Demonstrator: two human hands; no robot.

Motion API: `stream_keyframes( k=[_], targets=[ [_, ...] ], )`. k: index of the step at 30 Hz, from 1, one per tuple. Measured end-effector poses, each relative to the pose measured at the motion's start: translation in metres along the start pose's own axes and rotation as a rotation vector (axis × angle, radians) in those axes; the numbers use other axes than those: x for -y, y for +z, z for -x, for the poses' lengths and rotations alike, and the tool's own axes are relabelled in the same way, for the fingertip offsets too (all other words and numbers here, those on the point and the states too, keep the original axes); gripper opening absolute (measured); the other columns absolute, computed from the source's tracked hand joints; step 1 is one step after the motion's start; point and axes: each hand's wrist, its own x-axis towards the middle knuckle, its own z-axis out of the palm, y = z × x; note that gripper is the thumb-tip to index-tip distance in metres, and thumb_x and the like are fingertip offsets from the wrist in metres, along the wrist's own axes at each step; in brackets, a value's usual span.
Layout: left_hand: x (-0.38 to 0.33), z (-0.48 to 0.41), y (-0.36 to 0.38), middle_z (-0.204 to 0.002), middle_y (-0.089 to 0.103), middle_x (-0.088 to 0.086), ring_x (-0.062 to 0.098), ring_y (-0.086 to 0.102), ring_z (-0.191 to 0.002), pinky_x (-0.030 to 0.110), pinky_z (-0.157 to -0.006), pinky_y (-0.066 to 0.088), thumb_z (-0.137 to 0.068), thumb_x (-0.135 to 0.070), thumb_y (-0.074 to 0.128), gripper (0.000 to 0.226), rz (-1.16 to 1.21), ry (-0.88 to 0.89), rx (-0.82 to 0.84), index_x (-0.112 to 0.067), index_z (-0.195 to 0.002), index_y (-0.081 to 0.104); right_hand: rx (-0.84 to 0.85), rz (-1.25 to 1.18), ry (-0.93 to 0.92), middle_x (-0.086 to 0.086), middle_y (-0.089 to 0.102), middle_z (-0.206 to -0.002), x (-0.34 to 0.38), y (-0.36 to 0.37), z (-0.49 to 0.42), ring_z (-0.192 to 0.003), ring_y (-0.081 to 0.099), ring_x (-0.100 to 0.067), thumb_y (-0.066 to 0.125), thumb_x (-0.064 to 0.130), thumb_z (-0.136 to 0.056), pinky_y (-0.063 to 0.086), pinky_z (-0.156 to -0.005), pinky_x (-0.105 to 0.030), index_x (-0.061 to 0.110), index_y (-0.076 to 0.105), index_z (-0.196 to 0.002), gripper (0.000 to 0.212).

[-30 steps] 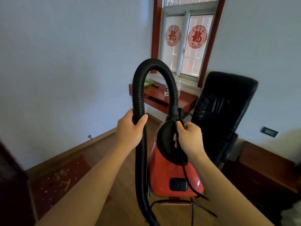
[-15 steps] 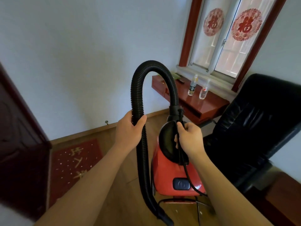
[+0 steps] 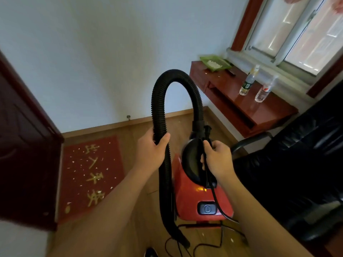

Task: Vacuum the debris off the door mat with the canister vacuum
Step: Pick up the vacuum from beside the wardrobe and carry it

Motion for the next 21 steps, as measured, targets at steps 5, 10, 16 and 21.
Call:
stream_keyframes(
  k=[5,10,16,21],
  targets=[
    [0.035,-0.043,0.013,-0.081,0.066,-0.006,-0.002,0.063,-0.069,0.009,-0.056,0.045,-0.099,-0.029,0.064,0.008,-0.018,-0.052,0.008,-0.021,-0.099,0.064,0.031,0.004,0.063,-0.005,0.062,-0.055,-0.018,0.033,-0.057,-0.042,0.055,-0.019,0.052,0.026,-0.105,0.046,-0.043,-0.031,0.010,0.057,-0.082,0.029],
    [0.074,-0.073,0.032,-0.083,0.068,-0.008,0.001,0.065,-0.073,0.013,-0.060,0.049,-0.099,-0.032,0.064,0.006,-0.054,-0.147,0.000,-0.026,-0.096,0.064,0.108,0.025,0.112,-0.004,0.062,-0.057,-0.043,0.058,-0.107,-0.046,0.058,-0.021,0.052,0.027,-0.106,0.049,-0.050,-0.036,0.009,0.060,-0.086,0.027],
    [0.113,-0.097,0.060,-0.089,0.070,-0.012,0.001,0.066,-0.078,0.019,-0.065,0.053,-0.099,-0.034,0.065,0.011,-0.090,-0.243,-0.037,-0.027,-0.107,0.066,0.206,0.034,0.173,-0.005,0.062,-0.060,-0.074,0.076,-0.160,-0.046,0.057,-0.019,0.051,0.027,-0.106,0.048,-0.054,-0.039,0.004,0.061,-0.092,0.030],
    [0.134,-0.119,0.095,-0.092,0.068,-0.014,-0.009,0.064,-0.079,0.008,-0.063,0.048,-0.100,-0.028,0.064,0.005,-0.094,-0.327,-0.070,-0.029,-0.105,0.063,0.284,0.083,0.181,-0.008,0.062,-0.061,-0.102,0.084,-0.210,-0.044,0.056,-0.020,0.049,0.027,-0.107,0.046,-0.045,-0.032,-0.005,0.058,-0.095,0.034]
  ],
)
